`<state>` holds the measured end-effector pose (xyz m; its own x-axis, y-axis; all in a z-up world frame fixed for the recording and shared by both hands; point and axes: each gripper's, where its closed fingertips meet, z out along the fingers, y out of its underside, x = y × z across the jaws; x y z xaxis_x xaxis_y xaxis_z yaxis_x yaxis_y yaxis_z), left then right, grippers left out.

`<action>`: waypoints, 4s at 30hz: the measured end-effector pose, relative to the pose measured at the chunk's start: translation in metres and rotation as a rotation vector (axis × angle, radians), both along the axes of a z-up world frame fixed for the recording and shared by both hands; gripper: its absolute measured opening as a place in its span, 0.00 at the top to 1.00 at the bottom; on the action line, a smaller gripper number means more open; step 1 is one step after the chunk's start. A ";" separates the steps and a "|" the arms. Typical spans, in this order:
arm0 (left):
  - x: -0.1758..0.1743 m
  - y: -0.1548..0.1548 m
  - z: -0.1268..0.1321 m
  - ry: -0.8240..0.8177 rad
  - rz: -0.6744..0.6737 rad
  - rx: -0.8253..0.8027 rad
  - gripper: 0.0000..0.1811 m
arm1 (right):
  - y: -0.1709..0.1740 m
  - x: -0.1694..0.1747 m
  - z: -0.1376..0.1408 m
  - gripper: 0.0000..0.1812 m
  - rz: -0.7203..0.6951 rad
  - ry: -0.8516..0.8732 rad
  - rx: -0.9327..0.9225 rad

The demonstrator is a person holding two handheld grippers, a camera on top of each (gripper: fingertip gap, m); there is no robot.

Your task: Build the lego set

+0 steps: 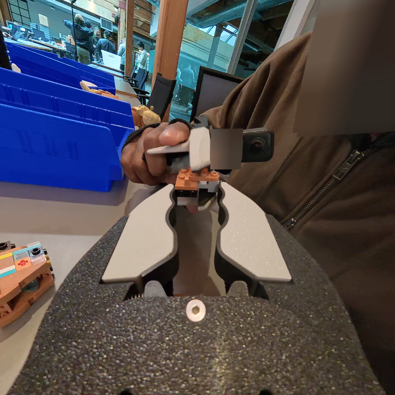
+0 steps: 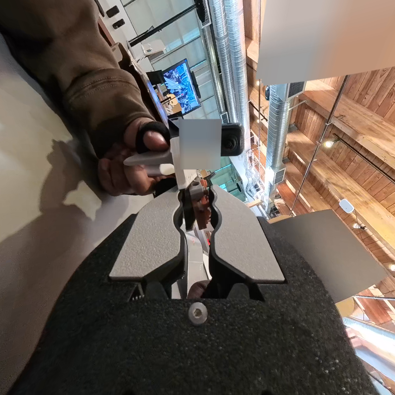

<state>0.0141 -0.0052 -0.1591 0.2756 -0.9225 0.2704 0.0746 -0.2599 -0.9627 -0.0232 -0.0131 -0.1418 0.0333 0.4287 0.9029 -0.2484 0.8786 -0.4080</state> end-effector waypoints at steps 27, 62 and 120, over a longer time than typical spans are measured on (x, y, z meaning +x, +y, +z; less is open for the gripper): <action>-0.020 0.019 -0.004 0.328 0.280 -0.055 0.80 | 0.017 -0.007 -0.007 0.88 -0.067 -0.009 0.019; -0.054 -0.005 -0.102 0.827 0.237 -0.119 0.77 | 0.088 0.022 -0.087 0.85 -0.452 -0.633 -0.345; -0.113 0.160 -0.078 1.146 0.417 -0.144 0.80 | 0.176 -0.027 -0.067 0.78 -0.485 -0.465 -0.638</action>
